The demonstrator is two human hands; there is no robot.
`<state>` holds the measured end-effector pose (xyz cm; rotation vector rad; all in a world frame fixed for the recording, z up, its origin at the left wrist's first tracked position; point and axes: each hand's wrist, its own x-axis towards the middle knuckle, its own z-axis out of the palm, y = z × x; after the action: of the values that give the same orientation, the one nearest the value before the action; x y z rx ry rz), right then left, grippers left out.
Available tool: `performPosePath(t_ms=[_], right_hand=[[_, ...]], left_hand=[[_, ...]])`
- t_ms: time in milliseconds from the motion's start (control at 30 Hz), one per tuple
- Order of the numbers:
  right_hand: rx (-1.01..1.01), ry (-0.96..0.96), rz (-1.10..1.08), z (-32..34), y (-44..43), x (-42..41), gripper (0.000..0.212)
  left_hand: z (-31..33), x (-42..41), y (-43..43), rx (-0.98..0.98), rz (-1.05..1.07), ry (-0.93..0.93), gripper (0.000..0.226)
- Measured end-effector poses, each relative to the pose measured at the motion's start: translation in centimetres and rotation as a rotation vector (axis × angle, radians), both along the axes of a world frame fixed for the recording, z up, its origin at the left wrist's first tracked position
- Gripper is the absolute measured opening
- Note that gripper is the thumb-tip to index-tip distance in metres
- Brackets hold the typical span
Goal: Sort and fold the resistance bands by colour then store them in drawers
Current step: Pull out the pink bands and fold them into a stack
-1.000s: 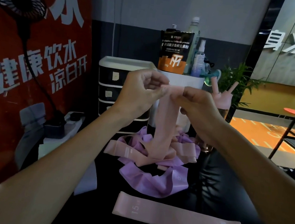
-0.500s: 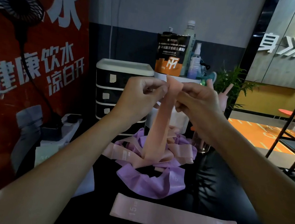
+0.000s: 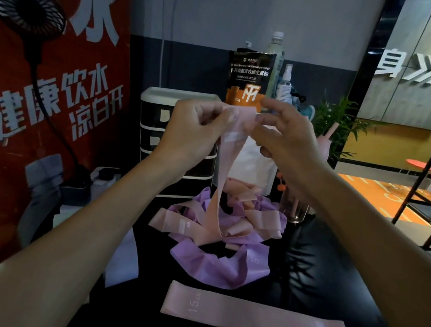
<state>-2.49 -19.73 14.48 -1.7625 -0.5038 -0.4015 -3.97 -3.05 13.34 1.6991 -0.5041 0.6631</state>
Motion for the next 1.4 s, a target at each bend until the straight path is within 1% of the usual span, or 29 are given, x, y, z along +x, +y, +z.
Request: performPosePath(t_ms=[33,100,167,233,267,367,533,667,733,833,933,1000,1100,1200,1233,1300,1333,1400], right_hand=[[-0.016,-0.004,0.018,0.2,0.1,-0.2,0.029],[-0.01,-0.038,0.024,0.4,0.3,-0.5,0.004],[0.062,-0.039,0.002,0.5,0.5,-0.6,0.001],[0.112,-0.028,-0.009,0.7,0.7,-0.8,0.005],[0.12,-0.028,-0.015,0.8,0.7,-0.9,0.005],[0.157,-0.04,-0.044,0.8,0.4,-1.0,0.007],[0.257,-0.005,-0.134,-0.1,-1.1,-0.6,0.01],[0.252,0.039,-0.203,-2.5,-2.8,-0.6,0.025],[0.245,0.047,-0.21,-4.1,-3.8,-0.9,0.023],[0.239,0.069,-0.221,-6.5,-5.2,-1.6,0.021],[0.265,0.072,-0.264,-9.0,-6.9,-2.5,0.02],[0.244,0.078,-0.303,-11.0,-8.2,-3.1,0.025],[0.216,0.132,-0.361,-14.3,-10.4,-4.3,0.023],[0.121,0.133,-0.41,-17.0,-11.8,-6.4,0.028],[0.083,0.132,-0.416,-17.7,-12.0,-7.2,0.029],[0.022,0.139,-0.415,-18.9,-12.3,-8.9,0.03],[0.002,0.145,-0.422,-19.5,-12.5,-9.5,0.033],[-0.022,0.15,-0.446,-20.6,-13.0,-10.2,0.04]], left_hand=[[0.1,-0.1,0.0,0.014,-0.006,-0.022,0.016],[0.2,-0.2,-0.2,0.019,0.0,-0.053,0.014],[-0.2,-0.3,-0.7,-0.012,-0.016,-0.013,0.003],[-1.3,-0.4,-1.1,-0.005,-0.05,0.089,0.022],[-2.0,-0.4,-1.2,0.013,-0.072,0.127,0.024],[-3.7,-0.6,-1.1,0.005,-0.094,0.192,0.014],[-5.5,-0.9,-0.5,-0.032,-0.141,0.32,0.014],[-7.1,-1.2,0.0,-0.038,-0.139,0.413,0.015],[-7.8,-1.4,0.2,-0.046,-0.17,0.445,0.013],[-8.6,-2.0,0.6,-0.014,-0.194,0.494,0.018],[-9.9,-2.2,1.2,0.033,-0.172,0.494,0.013],[-10.8,-2.4,1.8,0.087,-0.134,0.474,0.009],[-12.0,-2.9,2.8,0.203,-0.133,0.492,0.011],[-13.3,-3.7,3.6,0.29,-0.129,0.502,0.008],[-13.7,-3.9,3.7,0.308,-0.11,0.485,0.005],[-14.7,-4.2,3.8,0.33,-0.066,0.449,0.01],[-15.1,-4.3,3.8,0.34,-0.047,0.449,0.012],[-16.0,-4.7,3.8,0.335,-0.042,0.489,0.006]])
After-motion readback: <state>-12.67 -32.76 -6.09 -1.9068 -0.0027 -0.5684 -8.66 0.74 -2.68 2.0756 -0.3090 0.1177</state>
